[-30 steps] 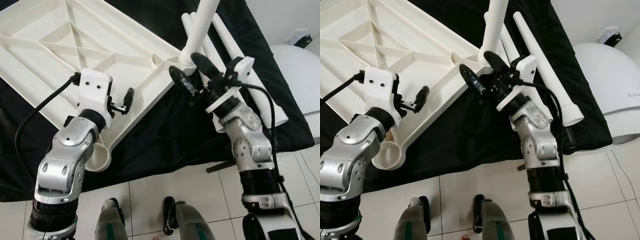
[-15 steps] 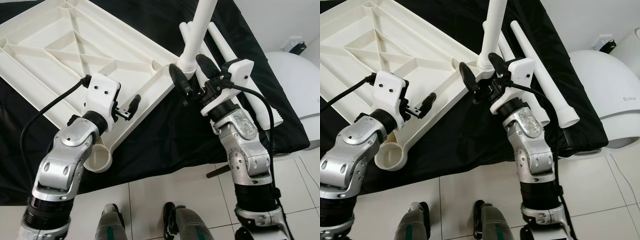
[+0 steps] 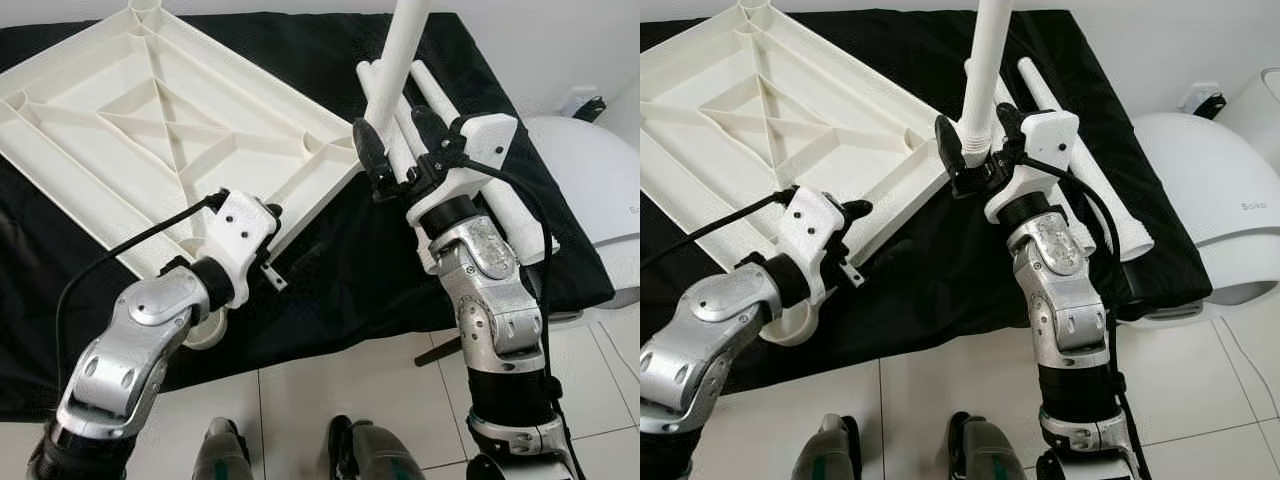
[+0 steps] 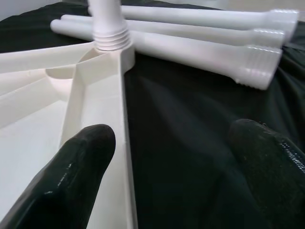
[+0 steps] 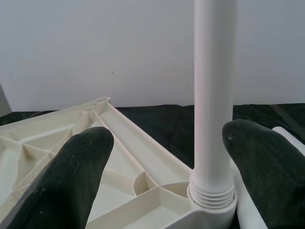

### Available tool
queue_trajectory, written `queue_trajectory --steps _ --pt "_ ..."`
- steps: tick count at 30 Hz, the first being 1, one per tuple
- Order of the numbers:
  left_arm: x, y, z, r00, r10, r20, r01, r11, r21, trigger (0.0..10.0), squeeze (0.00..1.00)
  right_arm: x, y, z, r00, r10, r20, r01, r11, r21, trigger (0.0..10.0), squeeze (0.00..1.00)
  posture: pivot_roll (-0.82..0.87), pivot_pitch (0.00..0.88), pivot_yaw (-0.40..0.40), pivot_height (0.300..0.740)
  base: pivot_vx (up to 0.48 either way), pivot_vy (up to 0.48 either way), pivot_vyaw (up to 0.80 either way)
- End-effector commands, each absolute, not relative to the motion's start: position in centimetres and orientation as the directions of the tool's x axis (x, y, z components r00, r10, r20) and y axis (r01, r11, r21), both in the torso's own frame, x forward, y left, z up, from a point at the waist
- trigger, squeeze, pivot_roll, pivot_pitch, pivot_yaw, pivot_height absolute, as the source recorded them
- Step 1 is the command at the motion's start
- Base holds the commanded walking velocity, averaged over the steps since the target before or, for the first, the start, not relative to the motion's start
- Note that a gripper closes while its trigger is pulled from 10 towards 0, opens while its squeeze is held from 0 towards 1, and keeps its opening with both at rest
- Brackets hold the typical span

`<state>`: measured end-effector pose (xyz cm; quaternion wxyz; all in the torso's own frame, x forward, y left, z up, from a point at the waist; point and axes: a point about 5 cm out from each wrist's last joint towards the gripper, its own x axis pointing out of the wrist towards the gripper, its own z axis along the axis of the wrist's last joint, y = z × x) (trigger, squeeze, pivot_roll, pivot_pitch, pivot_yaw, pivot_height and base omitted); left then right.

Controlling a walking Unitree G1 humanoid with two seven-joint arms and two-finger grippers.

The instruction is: Building children table

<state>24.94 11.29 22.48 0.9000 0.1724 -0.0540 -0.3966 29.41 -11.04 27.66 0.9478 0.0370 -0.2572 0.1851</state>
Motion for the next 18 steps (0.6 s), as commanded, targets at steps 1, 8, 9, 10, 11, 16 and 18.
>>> queue_trajectory --steps 1,8,9,10,11,16,18 --pt "24.3 10.9 22.1 0.646 -0.762 -0.054 0.726 0.591 0.352 10.0 0.00 29.1 -11.0 28.0 0.796 0.328 0.508 -0.365 0.930 -0.027 10.0 0.00 0.05 0.218 -0.032 0.740 0.000 0.000 0.00" --pt "24.7 11.6 20.3 0.685 -0.709 -0.165 0.718 0.620 0.315 10.0 0.00 29.1 -10.9 28.1 0.801 0.322 0.505 -0.358 0.933 -0.027 10.0 0.00 0.05 0.219 -0.025 0.740 0.000 0.000 0.00" --pt "24.9 11.7 20.1 0.697 -0.693 -0.182 0.711 0.634 0.304 10.0 0.00 29.1 -10.9 28.1 0.801 0.321 0.505 -0.358 0.933 -0.026 10.0 0.00 0.05 0.219 -0.025 0.740 0.000 0.000 0.00" --pt "25.3 12.0 19.6 0.720 -0.662 -0.210 0.691 0.655 0.306 10.0 0.00 29.1 -10.9 28.2 0.800 0.321 0.506 -0.358 0.933 -0.027 10.0 0.00 0.05 0.217 -0.025 0.740 0.000 0.000 0.00" --pt "25.6 12.2 19.3 0.735 -0.638 -0.229 0.677 0.668 0.310 10.0 0.00 29.0 -10.9 28.2 0.800 0.322 0.507 -0.358 0.933 -0.028 10.0 0.00 0.05 0.217 -0.024 0.740 0.000 0.000 0.00" --pt "26.2 12.7 18.7 0.760 -0.586 -0.281 0.650 0.689 0.320 10.0 0.00 28.9 -10.9 28.5 0.796 0.319 0.514 -0.359 0.933 -0.022 10.0 0.00 0.05 0.217 -0.020 0.740 0.000 0.000 0.00" --pt "26.6 12.8 18.5 0.773 -0.554 -0.309 0.633 0.711 0.306 10.0 0.00 28.6 -10.8 28.8 0.790 0.317 0.524 -0.366 0.930 -0.011 10.0 0.00 0.04 0.215 -0.015 0.740 0.000 0.000 0.00"
